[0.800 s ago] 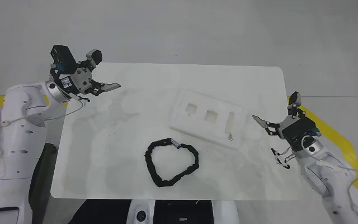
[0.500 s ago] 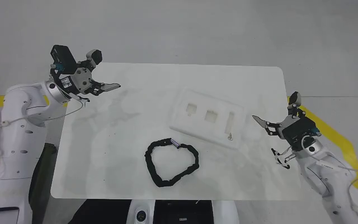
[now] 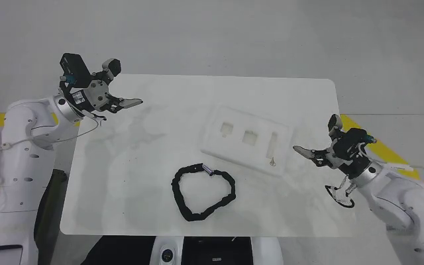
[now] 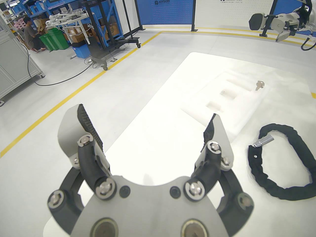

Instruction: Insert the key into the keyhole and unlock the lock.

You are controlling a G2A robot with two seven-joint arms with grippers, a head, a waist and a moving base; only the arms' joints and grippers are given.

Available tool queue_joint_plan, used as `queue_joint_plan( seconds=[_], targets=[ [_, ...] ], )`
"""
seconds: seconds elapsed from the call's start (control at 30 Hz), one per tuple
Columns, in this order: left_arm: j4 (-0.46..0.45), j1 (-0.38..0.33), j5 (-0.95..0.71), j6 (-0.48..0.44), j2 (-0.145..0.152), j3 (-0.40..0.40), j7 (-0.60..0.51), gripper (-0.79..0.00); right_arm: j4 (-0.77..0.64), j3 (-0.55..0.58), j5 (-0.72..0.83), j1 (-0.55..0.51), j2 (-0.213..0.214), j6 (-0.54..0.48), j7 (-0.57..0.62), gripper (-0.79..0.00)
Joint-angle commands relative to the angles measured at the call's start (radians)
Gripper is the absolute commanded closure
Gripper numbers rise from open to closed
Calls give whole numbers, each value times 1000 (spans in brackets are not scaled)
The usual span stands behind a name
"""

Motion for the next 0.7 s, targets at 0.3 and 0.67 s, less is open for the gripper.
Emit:
queue_joint_plan(
  seconds=[0.3,0.67],
  targets=[
    [0,0,0,0,0,0,0,-785,-12,-24,378,90,16,-34,539,-785],
    [0,0,0,0,0,0,0,-785,41,-166,513,287,20,68,827,-785]
  ],
)
